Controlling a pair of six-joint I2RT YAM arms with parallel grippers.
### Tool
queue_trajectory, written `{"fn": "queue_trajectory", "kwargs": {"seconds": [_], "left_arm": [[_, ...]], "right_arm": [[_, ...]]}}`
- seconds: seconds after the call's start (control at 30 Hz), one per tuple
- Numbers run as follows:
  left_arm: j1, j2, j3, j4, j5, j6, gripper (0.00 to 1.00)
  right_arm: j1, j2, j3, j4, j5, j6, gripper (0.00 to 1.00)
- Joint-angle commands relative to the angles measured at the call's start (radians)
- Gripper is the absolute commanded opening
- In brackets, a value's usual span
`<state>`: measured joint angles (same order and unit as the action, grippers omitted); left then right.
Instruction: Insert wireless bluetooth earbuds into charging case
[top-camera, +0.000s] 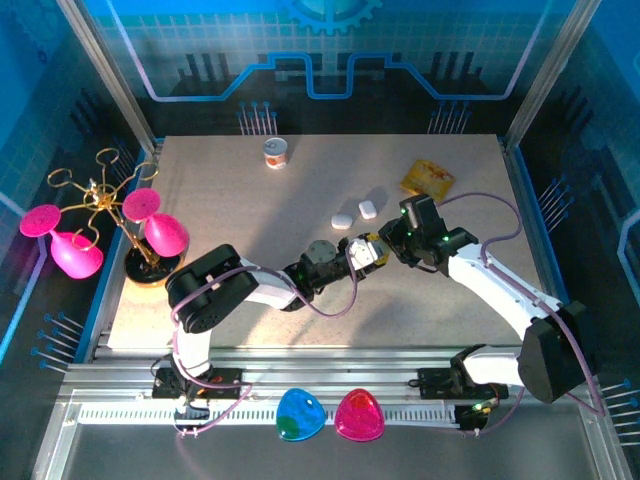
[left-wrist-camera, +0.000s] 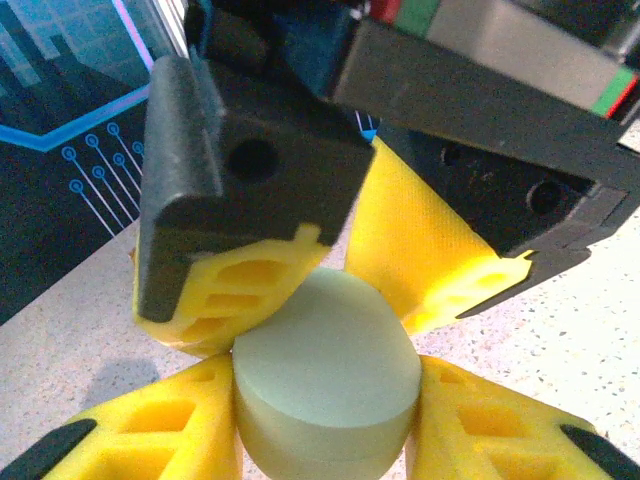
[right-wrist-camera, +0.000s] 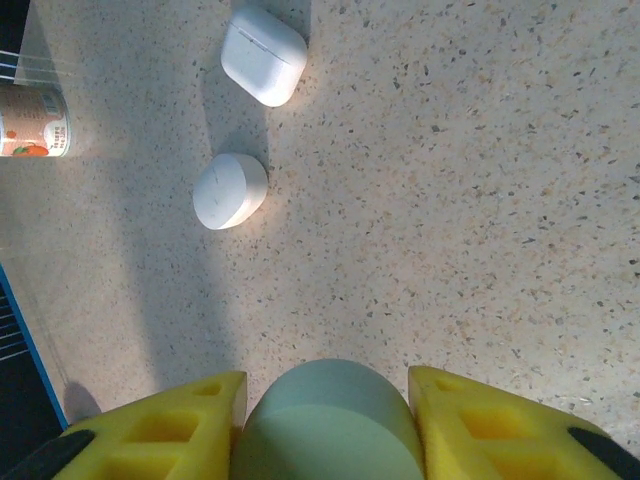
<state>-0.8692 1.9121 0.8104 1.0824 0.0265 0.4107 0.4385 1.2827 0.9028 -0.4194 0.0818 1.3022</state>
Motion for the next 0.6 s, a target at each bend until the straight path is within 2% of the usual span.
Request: {"fn": "queue_trajectory", "kwargs": {"seconds": [0.0,0.17,0.27,0.37,0.57], "left_arm": [[-0.011,0.012,0.027,0.008,-0.005,0.002,0.27],[-0.010,-0.022,0.015,-0.038,-0.005,-0.014,0.25],[0.000,-0.047,-0.014,-0.027,0.004,-0.058,0.25],[0.024,-0.086,-0.043,-0.026,0.048,-0.128,0.25],[0.168,-0.212,-0.148,0.010,0.369,-0.363,0.25]], "right_arm": [[0.019,-0.036,0.001,0.024,-0.031,-0.001,0.42],[0.015,-0.063,0.000,0.041,0.003,-0.093,0.57],[0.010,-0.103,-0.017,0.100,0.021,-0.234,0.66],[-0.005,-0.175,-0.076,0.195,-0.025,-0.434,0.75],[-0.036,-0.355,-0.141,0.296,-0.242,-0.900,0.78]]}}
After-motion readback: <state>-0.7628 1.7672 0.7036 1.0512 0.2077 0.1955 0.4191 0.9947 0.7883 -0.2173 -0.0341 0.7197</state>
